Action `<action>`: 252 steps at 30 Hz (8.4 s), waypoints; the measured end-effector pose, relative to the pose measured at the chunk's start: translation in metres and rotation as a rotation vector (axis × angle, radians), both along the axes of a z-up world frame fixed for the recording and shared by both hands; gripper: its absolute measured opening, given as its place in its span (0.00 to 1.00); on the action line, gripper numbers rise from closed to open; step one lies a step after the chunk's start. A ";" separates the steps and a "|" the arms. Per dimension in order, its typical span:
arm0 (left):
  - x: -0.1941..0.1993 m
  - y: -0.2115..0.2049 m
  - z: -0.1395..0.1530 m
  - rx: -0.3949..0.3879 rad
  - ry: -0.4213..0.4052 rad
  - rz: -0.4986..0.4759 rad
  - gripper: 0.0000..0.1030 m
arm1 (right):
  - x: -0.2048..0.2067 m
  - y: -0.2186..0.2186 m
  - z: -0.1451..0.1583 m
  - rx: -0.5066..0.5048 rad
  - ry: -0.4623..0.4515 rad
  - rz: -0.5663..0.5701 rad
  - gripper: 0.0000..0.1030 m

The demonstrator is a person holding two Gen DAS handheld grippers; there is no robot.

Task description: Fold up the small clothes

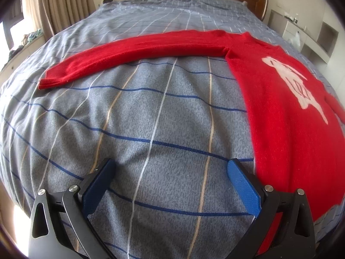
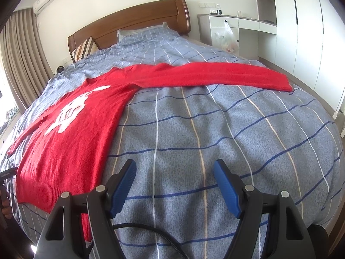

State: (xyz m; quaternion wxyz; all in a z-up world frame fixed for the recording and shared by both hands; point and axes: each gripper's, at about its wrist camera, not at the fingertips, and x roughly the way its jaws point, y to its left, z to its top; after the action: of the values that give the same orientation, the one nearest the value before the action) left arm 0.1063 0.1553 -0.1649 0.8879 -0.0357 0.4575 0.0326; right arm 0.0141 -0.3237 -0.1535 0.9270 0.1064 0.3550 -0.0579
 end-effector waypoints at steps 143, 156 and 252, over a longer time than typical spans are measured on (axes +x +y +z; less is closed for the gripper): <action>-0.026 0.004 -0.008 0.069 -0.190 0.126 1.00 | 0.033 0.009 0.010 -0.191 -0.091 0.076 0.85; -0.026 0.003 -0.008 0.071 -0.192 0.126 1.00 | 0.030 0.012 0.013 -0.197 -0.101 0.081 0.85; 0.147 0.078 0.182 -0.087 -0.206 0.125 0.03 | 0.037 0.013 0.011 -0.157 -0.106 0.127 0.85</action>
State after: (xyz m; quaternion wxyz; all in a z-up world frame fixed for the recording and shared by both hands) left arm 0.2538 0.2335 0.0175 0.9241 -0.1057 0.3616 0.0639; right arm 0.0507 -0.3102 -0.1423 0.9518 0.0135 0.3058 -0.0211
